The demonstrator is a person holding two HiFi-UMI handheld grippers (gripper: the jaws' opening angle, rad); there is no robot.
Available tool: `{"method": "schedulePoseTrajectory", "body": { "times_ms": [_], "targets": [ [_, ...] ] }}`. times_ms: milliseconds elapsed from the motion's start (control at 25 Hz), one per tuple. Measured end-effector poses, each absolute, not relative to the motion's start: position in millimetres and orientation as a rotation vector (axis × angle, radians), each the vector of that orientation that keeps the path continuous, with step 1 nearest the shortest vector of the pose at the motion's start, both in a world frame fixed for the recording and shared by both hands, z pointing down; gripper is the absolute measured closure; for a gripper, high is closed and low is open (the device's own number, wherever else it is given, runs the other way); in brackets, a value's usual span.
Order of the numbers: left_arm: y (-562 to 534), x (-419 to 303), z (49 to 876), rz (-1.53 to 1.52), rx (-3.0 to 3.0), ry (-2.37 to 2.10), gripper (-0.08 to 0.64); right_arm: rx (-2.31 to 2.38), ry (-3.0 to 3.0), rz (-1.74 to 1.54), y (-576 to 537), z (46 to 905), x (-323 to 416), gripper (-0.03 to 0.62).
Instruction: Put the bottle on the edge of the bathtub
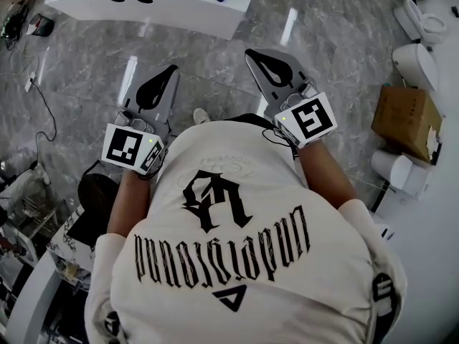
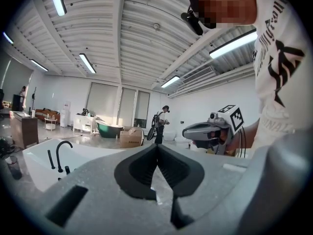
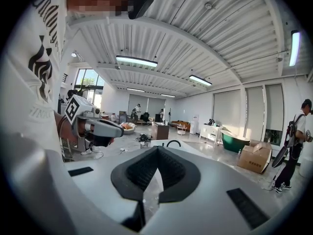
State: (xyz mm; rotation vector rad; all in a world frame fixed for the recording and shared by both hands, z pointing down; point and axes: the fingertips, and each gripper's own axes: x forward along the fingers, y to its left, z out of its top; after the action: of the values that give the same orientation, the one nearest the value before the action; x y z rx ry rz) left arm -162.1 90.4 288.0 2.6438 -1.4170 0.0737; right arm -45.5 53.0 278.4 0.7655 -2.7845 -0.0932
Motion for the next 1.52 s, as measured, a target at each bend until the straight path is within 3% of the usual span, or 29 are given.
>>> {"method": "schedulePoseTrajectory", "body": {
  "times_ms": [1080, 1520],
  "targets": [
    [155, 66, 290, 0.130, 2.603, -1.480, 0.545, 0.593, -2.807, -0.058, 125, 301, 168, 0.580],
    [179, 111, 292, 0.111, 2.559, -1.548, 0.545, 0.515, -2.835, -0.079, 152, 301, 212, 0.580]
  ]
}}
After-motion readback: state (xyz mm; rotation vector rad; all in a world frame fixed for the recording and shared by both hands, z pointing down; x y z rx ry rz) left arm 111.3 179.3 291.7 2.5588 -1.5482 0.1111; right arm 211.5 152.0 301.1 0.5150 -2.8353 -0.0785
